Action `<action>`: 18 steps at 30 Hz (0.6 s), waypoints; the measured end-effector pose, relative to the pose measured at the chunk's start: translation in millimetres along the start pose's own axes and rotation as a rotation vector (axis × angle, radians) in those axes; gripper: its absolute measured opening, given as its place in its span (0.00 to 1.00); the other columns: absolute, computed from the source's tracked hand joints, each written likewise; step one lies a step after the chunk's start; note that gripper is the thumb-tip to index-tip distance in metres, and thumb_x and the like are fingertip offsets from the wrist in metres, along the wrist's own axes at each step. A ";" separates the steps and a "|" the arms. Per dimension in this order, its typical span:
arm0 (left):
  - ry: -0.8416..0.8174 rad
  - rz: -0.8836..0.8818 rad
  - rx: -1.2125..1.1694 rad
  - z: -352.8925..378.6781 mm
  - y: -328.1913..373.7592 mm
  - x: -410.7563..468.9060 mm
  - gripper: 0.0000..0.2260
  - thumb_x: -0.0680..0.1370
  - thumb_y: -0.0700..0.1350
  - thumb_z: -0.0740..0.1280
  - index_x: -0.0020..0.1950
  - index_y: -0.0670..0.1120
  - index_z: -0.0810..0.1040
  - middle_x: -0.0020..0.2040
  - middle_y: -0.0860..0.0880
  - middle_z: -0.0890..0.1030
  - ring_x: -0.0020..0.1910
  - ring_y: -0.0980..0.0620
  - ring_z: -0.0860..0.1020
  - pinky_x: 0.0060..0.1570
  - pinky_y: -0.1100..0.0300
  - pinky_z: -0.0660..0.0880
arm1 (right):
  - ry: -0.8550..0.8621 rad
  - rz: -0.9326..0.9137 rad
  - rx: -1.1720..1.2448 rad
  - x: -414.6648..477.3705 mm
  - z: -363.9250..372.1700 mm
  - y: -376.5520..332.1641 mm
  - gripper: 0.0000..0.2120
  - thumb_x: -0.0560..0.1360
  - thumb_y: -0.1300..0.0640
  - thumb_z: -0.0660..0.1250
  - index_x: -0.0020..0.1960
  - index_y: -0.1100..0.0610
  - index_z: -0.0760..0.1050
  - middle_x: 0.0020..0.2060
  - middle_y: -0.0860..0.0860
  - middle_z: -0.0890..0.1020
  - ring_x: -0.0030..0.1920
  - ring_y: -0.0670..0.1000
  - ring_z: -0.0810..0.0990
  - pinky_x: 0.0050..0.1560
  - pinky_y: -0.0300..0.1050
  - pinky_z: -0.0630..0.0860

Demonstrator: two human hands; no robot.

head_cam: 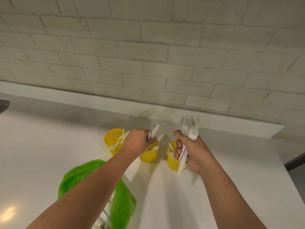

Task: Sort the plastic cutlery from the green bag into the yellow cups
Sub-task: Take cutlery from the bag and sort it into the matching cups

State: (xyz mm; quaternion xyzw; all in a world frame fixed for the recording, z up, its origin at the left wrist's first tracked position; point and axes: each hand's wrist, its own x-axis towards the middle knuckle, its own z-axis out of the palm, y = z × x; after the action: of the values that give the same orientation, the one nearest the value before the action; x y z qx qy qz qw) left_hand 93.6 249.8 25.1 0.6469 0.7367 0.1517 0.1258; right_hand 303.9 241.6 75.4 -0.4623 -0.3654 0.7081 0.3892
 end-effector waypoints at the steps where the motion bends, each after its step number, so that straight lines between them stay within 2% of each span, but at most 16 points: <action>1: -0.043 -0.033 0.034 -0.3 1.0 -0.3 0.21 0.77 0.60 0.70 0.32 0.49 0.69 0.30 0.51 0.73 0.35 0.46 0.75 0.35 0.56 0.66 | -0.008 -0.001 0.002 -1.0 -0.8 1.0 0.07 0.79 0.58 0.71 0.46 0.58 0.73 0.28 0.54 0.68 0.25 0.52 0.67 0.28 0.45 0.71; 3: -0.097 -0.075 0.035 -1.7 3.5 0.6 0.19 0.75 0.58 0.74 0.32 0.50 0.71 0.32 0.51 0.73 0.37 0.46 0.76 0.35 0.57 0.67 | -0.017 -0.010 0.001 -3.3 -1.9 1.9 0.07 0.79 0.58 0.71 0.46 0.58 0.73 0.28 0.54 0.68 0.25 0.52 0.66 0.27 0.44 0.70; 5: -0.105 -0.053 0.015 -4.5 5.2 3.0 0.16 0.73 0.57 0.76 0.35 0.48 0.77 0.35 0.49 0.78 0.39 0.46 0.78 0.36 0.56 0.69 | -0.024 -0.020 0.000 -5.7 -1.9 1.9 0.07 0.79 0.58 0.71 0.46 0.58 0.74 0.28 0.54 0.67 0.25 0.52 0.66 0.27 0.44 0.70; 7: -0.089 -0.022 0.002 -6.1 3.3 3.7 0.16 0.72 0.58 0.77 0.47 0.46 0.83 0.46 0.47 0.84 0.46 0.46 0.81 0.43 0.56 0.75 | -0.021 -0.027 0.005 -8.3 -1.7 1.3 0.06 0.79 0.58 0.71 0.47 0.58 0.74 0.28 0.54 0.67 0.24 0.52 0.66 0.27 0.44 0.69; 8: -0.063 -0.019 -0.020 -8.2 2.8 1.3 0.17 0.73 0.57 0.76 0.54 0.46 0.84 0.51 0.48 0.84 0.50 0.46 0.82 0.48 0.57 0.76 | -0.021 -0.030 0.011 -9.9 -1.3 0.6 0.06 0.79 0.59 0.71 0.47 0.58 0.74 0.28 0.54 0.67 0.24 0.52 0.66 0.27 0.44 0.69; 10: 0.082 -0.008 -0.132 -15.6 6.8 -8.8 0.17 0.76 0.54 0.74 0.61 0.48 0.82 0.55 0.50 0.84 0.51 0.48 0.83 0.52 0.57 0.77 | -0.031 -0.033 0.021 -13.2 0.9 -0.2 0.06 0.80 0.58 0.70 0.48 0.59 0.74 0.28 0.54 0.68 0.24 0.52 0.67 0.27 0.44 0.70; 12: 0.319 0.028 -0.335 -26.8 19.5 -23.6 0.12 0.79 0.51 0.71 0.61 0.50 0.81 0.53 0.52 0.84 0.47 0.52 0.83 0.50 0.57 0.79 | -0.067 -0.027 0.001 -16.7 7.3 0.6 0.07 0.80 0.56 0.70 0.50 0.58 0.74 0.28 0.54 0.69 0.25 0.53 0.69 0.29 0.46 0.72; 13: 0.380 0.040 -0.486 -32.5 28.5 -31.2 0.12 0.80 0.50 0.70 0.62 0.51 0.81 0.52 0.53 0.84 0.46 0.54 0.83 0.50 0.57 0.79 | -0.094 -0.019 -0.027 -18.8 11.8 2.0 0.07 0.80 0.55 0.70 0.50 0.58 0.74 0.28 0.54 0.69 0.25 0.53 0.69 0.30 0.47 0.73; 14: 0.371 0.049 -0.656 -38.4 38.1 -37.3 0.12 0.80 0.50 0.69 0.64 0.53 0.80 0.53 0.55 0.84 0.47 0.56 0.83 0.50 0.59 0.80 | -0.122 -0.009 -0.060 -21.7 16.5 3.6 0.08 0.81 0.54 0.69 0.50 0.58 0.75 0.28 0.54 0.68 0.24 0.53 0.69 0.30 0.46 0.73; 16: 0.220 0.057 -0.948 -48.6 55.7 -42.9 0.16 0.81 0.53 0.68 0.68 0.57 0.77 0.57 0.56 0.83 0.52 0.57 0.83 0.53 0.57 0.81 | -0.191 0.006 -0.101 -27.7 25.0 6.4 0.08 0.81 0.53 0.68 0.47 0.57 0.77 0.27 0.53 0.67 0.23 0.52 0.67 0.29 0.45 0.70; 18: 0.074 0.059 -1.075 -56.7 62.6 -42.0 0.18 0.81 0.55 0.66 0.71 0.58 0.76 0.59 0.55 0.84 0.55 0.55 0.83 0.57 0.54 0.81 | -0.274 0.024 -0.117 -33.6 31.3 7.9 0.06 0.82 0.55 0.67 0.47 0.56 0.78 0.27 0.53 0.66 0.23 0.51 0.66 0.29 0.44 0.68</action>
State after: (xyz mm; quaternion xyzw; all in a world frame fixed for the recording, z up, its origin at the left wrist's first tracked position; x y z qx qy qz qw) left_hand 134.7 212.0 101.2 0.5060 0.5405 0.5336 0.4088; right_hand 281.9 203.5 90.5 -0.3876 -0.4502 0.7465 0.2996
